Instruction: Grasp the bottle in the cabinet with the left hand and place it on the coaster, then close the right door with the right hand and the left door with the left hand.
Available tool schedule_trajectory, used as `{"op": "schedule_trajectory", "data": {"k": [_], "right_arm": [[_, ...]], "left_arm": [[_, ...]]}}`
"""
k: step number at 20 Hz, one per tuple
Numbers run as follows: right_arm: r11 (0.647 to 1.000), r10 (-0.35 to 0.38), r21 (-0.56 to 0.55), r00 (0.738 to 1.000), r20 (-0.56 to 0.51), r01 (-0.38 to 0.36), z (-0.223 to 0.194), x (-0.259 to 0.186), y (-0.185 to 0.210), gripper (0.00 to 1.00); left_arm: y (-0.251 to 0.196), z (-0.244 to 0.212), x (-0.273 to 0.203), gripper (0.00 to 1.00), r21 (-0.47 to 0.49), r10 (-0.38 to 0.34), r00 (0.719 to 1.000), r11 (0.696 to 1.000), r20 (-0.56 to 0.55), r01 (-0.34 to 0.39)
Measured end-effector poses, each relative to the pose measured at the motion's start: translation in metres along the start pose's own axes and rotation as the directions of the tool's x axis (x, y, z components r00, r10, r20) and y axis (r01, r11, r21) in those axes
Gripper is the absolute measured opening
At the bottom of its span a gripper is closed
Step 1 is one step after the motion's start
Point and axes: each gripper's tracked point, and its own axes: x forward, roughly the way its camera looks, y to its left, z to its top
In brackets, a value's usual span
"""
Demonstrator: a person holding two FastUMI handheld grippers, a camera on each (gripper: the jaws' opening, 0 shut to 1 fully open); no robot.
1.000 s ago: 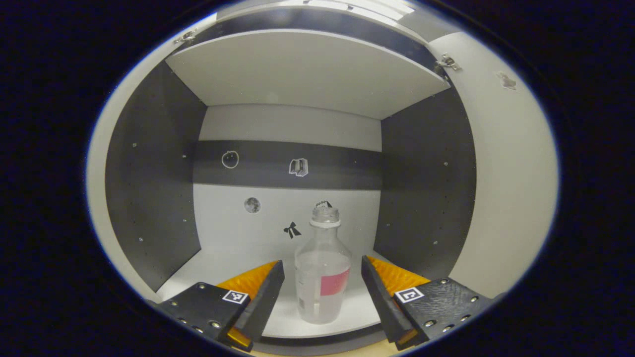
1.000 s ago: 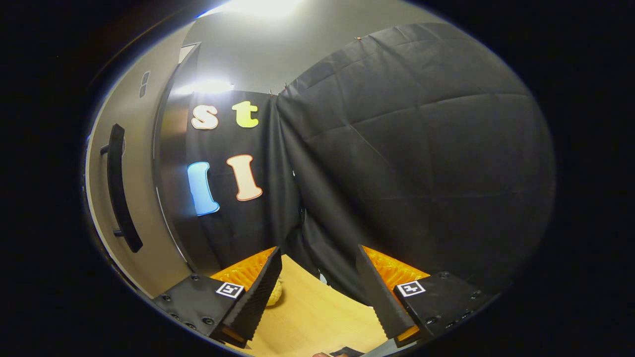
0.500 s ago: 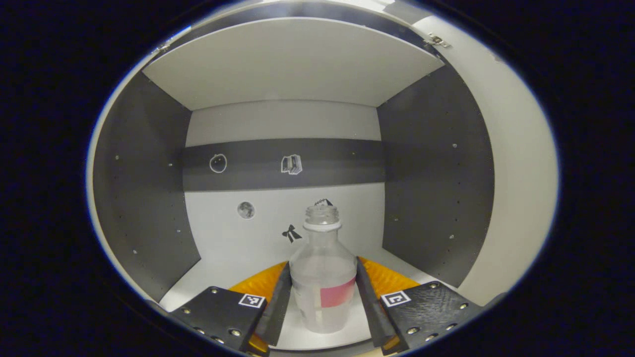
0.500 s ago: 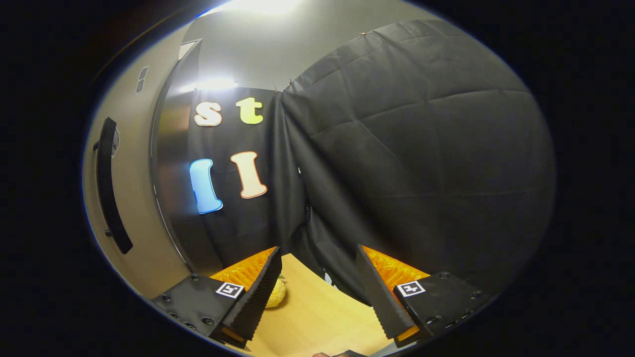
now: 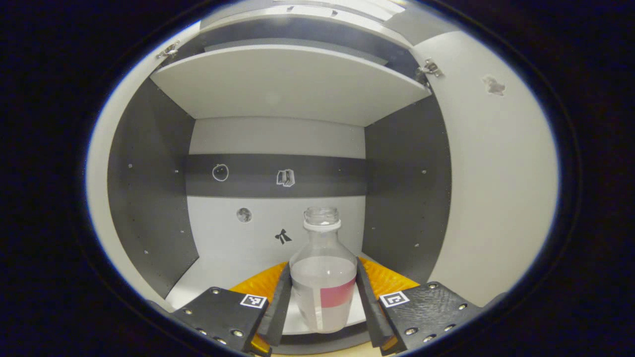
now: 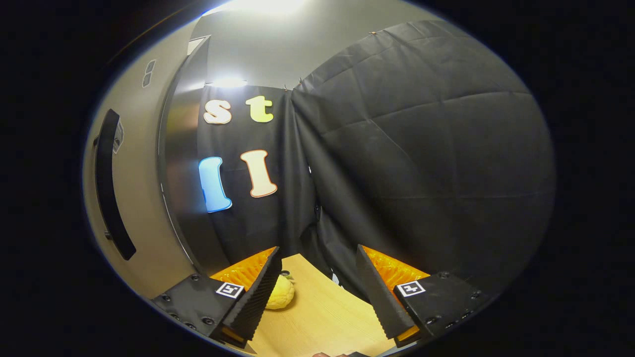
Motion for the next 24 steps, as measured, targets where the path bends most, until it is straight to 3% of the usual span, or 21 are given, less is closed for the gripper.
{"op": "schedule_trajectory", "data": {"k": [1, 3, 4, 5, 12, 14, 15, 23, 24], "right_arm": [[1.000, 0.003, -0.005, 1.000, 0.007, -0.003, 0.004, 0.000, 0.003, 0.96], [1.000, 0.010, -0.011, 1.000, 0.025, -0.010, 0.011, -0.001, 0.009, 0.96], [1.000, 0.013, -0.013, 0.999, 0.032, -0.012, 0.014, -0.003, 0.011, 0.92], [1.000, 0.015, -0.013, 0.999, 0.038, -0.015, 0.016, -0.005, 0.014, 0.96], [1.000, 0.014, -0.025, 0.999, 0.050, -0.013, 0.018, -0.031, 0.024, 0.96], [1.000, 0.013, -0.028, 0.998, 0.054, -0.011, 0.019, -0.042, 0.024, 0.96], [1.000, 0.012, -0.029, 0.998, 0.056, -0.011, 0.021, -0.047, 0.025, 0.96], [0.999, 0.034, -0.025, 0.994, 0.105, -0.032, 0.037, -0.100, 0.038, 0.96], [0.999, 0.034, -0.032, 0.994, 0.106, -0.031, 0.037, -0.105, 0.037, 0.92]], "left_arm": [[-0.001, 0.005, -0.012, 0.67, -0.011, -0.016, 1.000, 1.000, 0.006, 0.016], [-0.002, 0.012, -0.036, 0.67, -0.025, -0.048, 0.999, 0.999, 0.013, 0.048], [-0.002, 0.015, -0.048, 0.71, -0.026, -0.057, 0.998, 0.998, 0.012, 0.057], [-0.001, 0.015, -0.061, 0.75, -0.024, -0.064, 0.998, 0.998, 0.010, 0.064], [-0.003, -0.005, -0.142, 0.75, -0.024, -0.096, 0.995, 0.995, 0.001, 0.096], [-0.010, -0.026, -0.161, 0.76, -0.067, -0.130, 0.991, 0.989, -0.012, 0.129], [-0.011, -0.037, -0.168, 0.67, -0.084, -0.145, 0.989, 0.986, -0.016, 0.143], [-0.020, -0.161, -0.230, 0.67, -0.150, -0.190, 0.975, 0.974, -0.112, 0.172], [-0.023, -0.176, -0.236, 0.67, -0.158, -0.198, 0.972, 0.971, -0.125, 0.178]]}}
